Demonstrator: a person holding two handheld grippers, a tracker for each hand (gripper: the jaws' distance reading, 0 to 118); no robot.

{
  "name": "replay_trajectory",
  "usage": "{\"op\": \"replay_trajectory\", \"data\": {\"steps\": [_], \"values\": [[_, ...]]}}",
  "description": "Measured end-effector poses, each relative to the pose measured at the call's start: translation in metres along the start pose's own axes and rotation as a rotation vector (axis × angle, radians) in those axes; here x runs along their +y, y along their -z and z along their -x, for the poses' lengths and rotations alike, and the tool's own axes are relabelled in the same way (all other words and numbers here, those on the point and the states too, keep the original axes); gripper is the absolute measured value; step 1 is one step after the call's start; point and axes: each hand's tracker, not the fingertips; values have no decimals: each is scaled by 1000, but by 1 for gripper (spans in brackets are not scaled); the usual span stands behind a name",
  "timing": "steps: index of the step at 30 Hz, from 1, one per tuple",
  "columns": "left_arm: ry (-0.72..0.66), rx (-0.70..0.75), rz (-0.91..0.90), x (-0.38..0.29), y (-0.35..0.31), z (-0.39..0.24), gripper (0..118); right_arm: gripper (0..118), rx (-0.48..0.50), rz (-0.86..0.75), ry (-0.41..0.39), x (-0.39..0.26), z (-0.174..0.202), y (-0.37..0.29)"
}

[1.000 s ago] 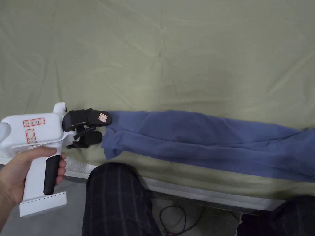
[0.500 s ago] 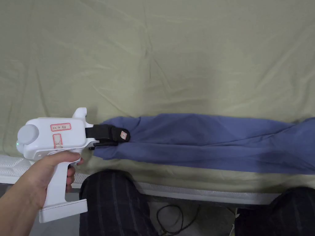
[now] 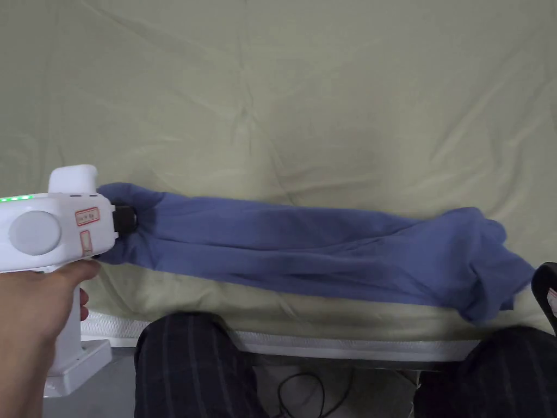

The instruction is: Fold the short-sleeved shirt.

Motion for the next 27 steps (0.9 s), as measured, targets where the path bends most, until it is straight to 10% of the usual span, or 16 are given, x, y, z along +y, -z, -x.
{"op": "replay_trajectory", "data": {"steps": [10,17,19,21,27], "values": [[-70,-520,44,-8,-18,-106,4,1,20,-41,48,-4,-10,-9],[33,-344,197,-38,58,-172,4,1,-15,-38,88,-11,-22,-20],[-76,-426,193,-37,56,-165,22,1,-13,-48,97,-13,-23,-24],[-86,-481,170,-31,42,-156,92,1,-3,-51,110,-14,-24,-27],[-115,-537,-80,-14,-34,-110,100,1,7,-55,89,-12,-18,-27]]}}
